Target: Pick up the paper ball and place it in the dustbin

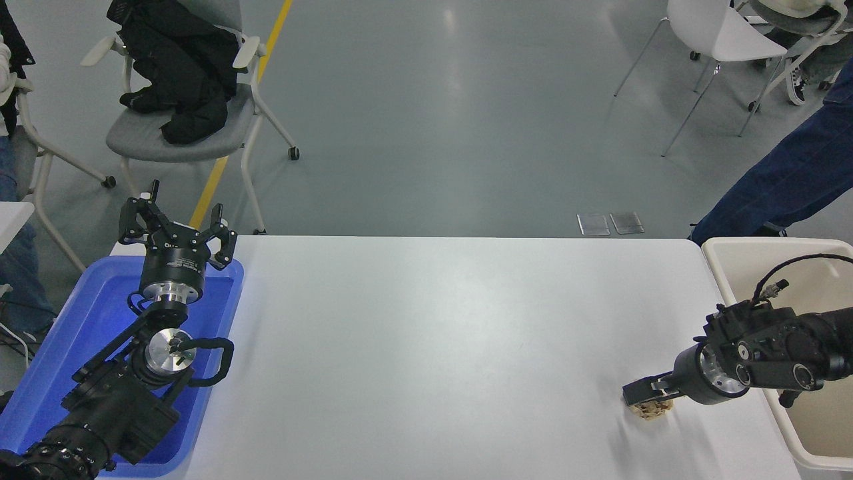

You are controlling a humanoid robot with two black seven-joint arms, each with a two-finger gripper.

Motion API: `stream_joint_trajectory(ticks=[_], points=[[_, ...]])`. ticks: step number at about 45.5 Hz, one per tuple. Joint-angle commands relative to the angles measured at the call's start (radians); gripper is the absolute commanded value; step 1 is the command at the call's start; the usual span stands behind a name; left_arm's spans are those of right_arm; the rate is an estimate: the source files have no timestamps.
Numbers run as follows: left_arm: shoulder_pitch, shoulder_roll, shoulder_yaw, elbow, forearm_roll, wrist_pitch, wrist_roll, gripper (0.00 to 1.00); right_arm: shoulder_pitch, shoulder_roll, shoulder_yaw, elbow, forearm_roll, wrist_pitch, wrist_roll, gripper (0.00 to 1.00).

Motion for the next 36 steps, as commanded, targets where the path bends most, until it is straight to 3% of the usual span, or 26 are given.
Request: stream_joint_trajectory(ticks=[1, 9, 15, 21, 26, 36], points=[[0.0, 0.0, 0.0, 0.0, 0.0, 0.0, 0.0, 0.99, -0.039, 0.019, 0.007, -0.05, 0.0, -0.01, -0.002, 1.0], [0.0, 0.0, 0.0, 0.0, 0.0, 0.0, 0.0, 0.99, -0.072, 0.033, 0.036, -0.069, 0.002, -0.018, -0.004, 0.89], [0.0, 0.0, 0.0, 0.0, 0.0, 0.0, 0.0, 0.99, -0.087, 0.042, 0.058, -0.07, 0.002, -0.018, -0.004, 0.72], [0.0, 0.0, 0.0, 0.0, 0.0, 0.0, 0.0, 0.99, -0.092, 0.05, 0.058, -0.078, 0.0, -0.02, -0.005, 0.27], [0.0, 0.0, 0.0, 0.0, 0.0, 0.0, 0.0, 0.99, -0.076, 0.048, 0.057, -0.076, -0.001, -0.018, -0.018, 0.0], [0.0, 0.0, 0.0, 0.0, 0.0, 0.0, 0.0, 0.99, 0.013, -0.021, 0.027, -0.001, -0.017, -0.009, -0.011, 0.0]])
